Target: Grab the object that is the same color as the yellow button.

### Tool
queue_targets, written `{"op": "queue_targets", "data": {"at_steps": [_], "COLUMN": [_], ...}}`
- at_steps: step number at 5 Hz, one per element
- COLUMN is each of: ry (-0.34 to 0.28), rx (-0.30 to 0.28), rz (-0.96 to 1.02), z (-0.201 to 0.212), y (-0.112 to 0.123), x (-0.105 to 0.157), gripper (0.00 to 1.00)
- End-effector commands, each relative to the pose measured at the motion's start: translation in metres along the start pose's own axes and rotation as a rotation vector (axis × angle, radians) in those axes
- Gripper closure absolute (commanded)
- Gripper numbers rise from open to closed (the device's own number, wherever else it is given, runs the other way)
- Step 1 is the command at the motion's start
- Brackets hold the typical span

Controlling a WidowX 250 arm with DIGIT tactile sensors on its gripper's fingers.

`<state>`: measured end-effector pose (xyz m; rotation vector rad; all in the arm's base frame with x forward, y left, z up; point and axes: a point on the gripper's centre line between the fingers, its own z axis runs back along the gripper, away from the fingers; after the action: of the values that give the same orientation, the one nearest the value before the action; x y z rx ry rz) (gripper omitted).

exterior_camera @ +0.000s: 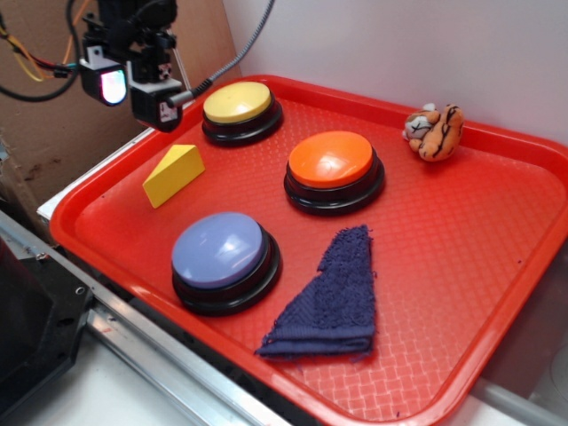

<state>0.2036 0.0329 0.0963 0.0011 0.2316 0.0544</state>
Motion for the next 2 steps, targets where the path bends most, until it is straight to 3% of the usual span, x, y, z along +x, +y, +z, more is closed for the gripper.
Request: {"op": "queue_targets", "data": {"at_steps": [1, 2], "ry": [-0.014, 0.021], "rx": [0.001, -0.03], "rz": [-0.005, -0.016], "z": [-0.013, -0.032], "y": [0.027, 0.027], "x": [0.025, 0.028], "gripper": [0.0, 0.0]}}
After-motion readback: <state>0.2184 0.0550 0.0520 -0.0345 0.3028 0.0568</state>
